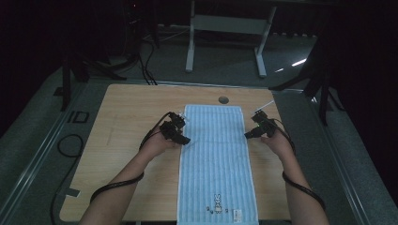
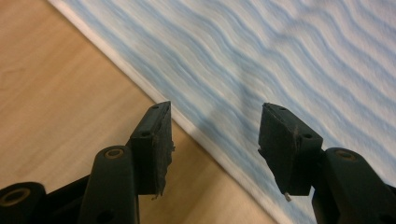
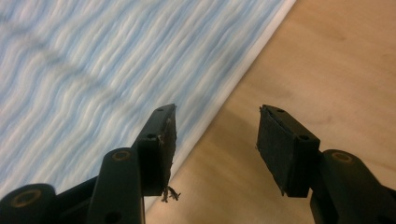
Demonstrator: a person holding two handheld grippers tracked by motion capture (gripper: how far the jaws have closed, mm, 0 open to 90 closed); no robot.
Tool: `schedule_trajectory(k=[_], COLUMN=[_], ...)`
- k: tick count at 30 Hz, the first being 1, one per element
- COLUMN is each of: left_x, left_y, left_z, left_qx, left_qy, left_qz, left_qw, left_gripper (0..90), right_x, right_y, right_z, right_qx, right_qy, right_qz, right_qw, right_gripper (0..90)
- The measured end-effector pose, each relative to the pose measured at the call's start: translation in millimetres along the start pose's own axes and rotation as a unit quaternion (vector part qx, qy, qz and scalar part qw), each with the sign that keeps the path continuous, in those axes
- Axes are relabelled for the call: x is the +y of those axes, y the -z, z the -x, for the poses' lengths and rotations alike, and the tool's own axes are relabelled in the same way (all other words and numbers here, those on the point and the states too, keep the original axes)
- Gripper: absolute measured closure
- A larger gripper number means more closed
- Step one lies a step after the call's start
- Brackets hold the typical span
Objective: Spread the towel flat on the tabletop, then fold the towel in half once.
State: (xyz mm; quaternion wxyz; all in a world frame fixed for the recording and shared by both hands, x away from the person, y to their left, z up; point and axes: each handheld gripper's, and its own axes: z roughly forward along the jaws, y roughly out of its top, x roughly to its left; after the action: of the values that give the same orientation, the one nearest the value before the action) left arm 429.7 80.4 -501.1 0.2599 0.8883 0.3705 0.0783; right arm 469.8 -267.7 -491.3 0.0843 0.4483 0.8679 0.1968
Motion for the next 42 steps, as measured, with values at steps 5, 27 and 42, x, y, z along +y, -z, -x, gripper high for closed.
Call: schedule_trajectory(k=[5,27,42], left_x=[2.9,17.0,23.4], left_y=[-5.8,-44.9,-19.2], left_z=[-9.0,-20.2,-21.3], left_qx=[0.003,0.019,-0.006], left_qy=[0.021,0.013,0.023], left_qz=[0.006,-0.021,0.005], left_qw=[0.9997,0.9995,0.9997], left_gripper=[42.9,64.4,86.9], right_x=[2.2,28.8,35.1], right_y=[-5.3,-45.2,-21.0], right_z=[1.7,-7.2,-17.7], right_qx=[-0.013,-0.018,-0.029], right_qy=[-0.006,0.002,0.030], right_qz=[0.008,-0.059,-0.045], right_qw=[0.9999,0.9981,0.9981], right_gripper=[48.5,76.4,86.8])
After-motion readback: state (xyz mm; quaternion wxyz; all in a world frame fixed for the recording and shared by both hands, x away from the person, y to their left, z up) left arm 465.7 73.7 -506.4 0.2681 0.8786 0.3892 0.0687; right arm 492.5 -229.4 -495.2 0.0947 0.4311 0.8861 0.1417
